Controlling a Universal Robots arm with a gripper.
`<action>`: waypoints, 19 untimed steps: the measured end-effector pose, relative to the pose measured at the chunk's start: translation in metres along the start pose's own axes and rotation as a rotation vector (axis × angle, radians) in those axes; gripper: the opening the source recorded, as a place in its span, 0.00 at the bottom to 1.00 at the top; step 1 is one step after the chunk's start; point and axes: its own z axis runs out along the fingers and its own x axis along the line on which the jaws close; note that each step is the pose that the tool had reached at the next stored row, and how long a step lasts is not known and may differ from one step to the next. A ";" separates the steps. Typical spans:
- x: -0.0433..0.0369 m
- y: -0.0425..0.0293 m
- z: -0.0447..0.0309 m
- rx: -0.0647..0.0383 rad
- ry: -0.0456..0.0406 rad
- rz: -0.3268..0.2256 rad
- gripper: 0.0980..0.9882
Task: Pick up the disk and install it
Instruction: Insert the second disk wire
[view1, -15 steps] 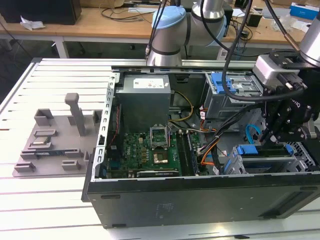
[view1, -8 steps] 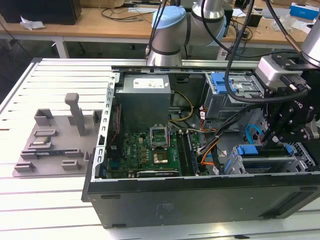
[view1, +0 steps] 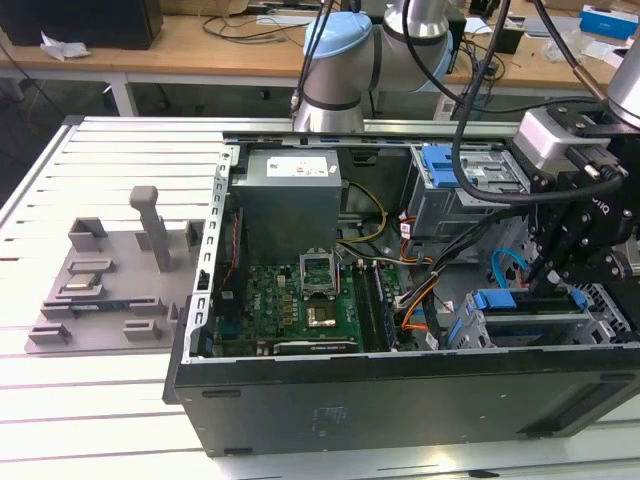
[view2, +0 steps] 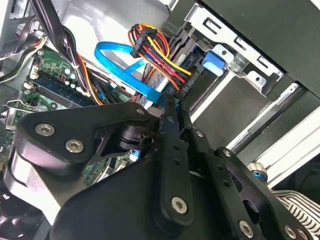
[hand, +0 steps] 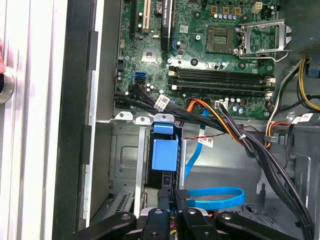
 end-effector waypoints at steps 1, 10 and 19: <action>0.0001 0.0000 0.0004 0.000 0.0003 -0.002 0.07; 0.0003 0.0019 0.0040 0.000 0.0002 -0.009 0.07; 0.0003 0.0019 0.0080 0.000 0.0003 -0.009 0.15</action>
